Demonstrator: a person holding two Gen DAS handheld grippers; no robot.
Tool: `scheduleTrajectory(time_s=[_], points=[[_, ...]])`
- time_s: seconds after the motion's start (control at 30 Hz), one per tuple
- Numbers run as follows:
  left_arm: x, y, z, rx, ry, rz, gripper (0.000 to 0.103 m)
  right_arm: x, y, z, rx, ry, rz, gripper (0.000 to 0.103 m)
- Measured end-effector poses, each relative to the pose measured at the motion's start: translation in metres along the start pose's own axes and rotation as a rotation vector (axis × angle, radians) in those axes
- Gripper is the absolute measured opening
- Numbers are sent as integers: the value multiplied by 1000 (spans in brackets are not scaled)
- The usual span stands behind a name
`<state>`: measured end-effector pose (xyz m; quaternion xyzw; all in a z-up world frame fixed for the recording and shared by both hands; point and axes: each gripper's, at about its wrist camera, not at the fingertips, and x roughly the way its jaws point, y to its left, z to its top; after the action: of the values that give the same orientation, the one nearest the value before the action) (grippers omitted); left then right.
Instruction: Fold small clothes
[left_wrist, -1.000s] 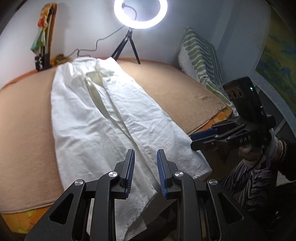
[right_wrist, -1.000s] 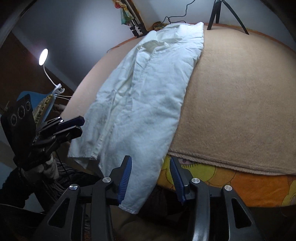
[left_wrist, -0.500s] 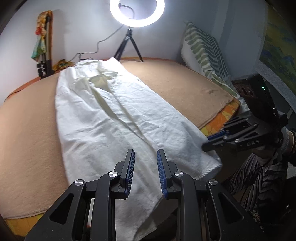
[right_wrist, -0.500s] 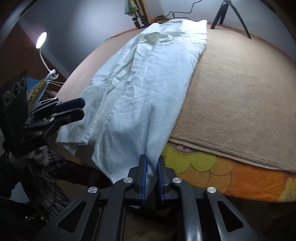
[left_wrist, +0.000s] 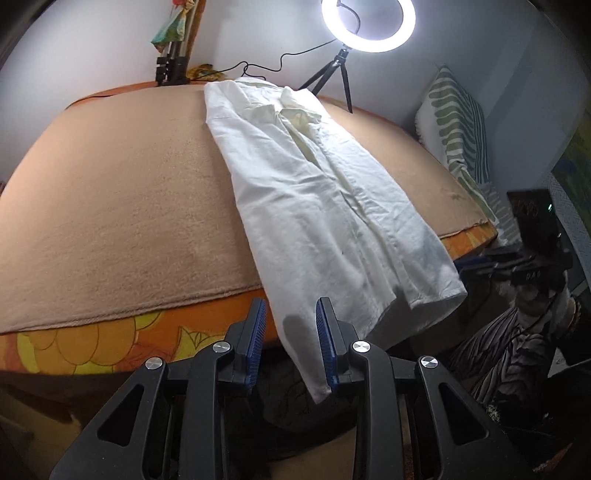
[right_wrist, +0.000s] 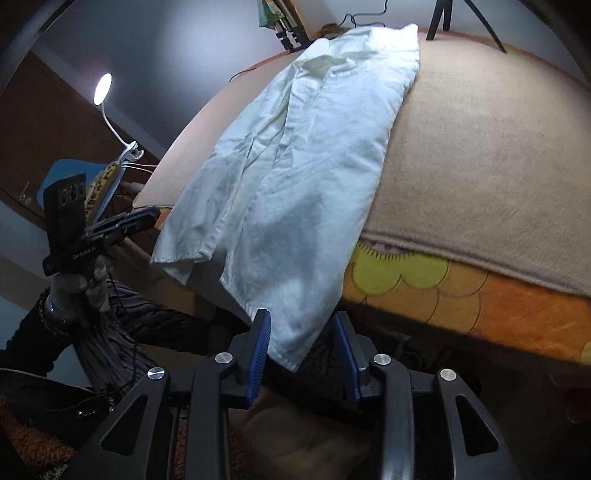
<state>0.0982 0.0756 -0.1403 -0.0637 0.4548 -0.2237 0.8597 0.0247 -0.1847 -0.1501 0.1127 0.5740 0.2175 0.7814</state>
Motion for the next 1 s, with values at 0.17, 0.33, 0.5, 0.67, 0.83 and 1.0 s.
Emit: scheduleTrajectory(time_s=[0.17, 0.33, 0.5, 0.67, 0.83, 1.0], points=[[9, 2, -10, -41, 19, -14, 26, -23, 27, 37, -130, -126, -86, 35], [12, 13, -26, -151, 17, -62, 28, -11, 65, 94, -234, -215, -8, 33], [9, 32, -36, -303, -12, -134, 38, 48, 96, 126, -312, -171, -9, 32], [17, 51, -45, -461, -13, -275, 34, 97, 105, 134, -352, -86, -75, 32], [12, 42, -45, -416, -44, -291, 6, 108, 102, 135, -343, -49, -69, 31], [1, 26, -43, -253, -33, -166, 5, 112, 101, 126, -395, -17, -99, 31]])
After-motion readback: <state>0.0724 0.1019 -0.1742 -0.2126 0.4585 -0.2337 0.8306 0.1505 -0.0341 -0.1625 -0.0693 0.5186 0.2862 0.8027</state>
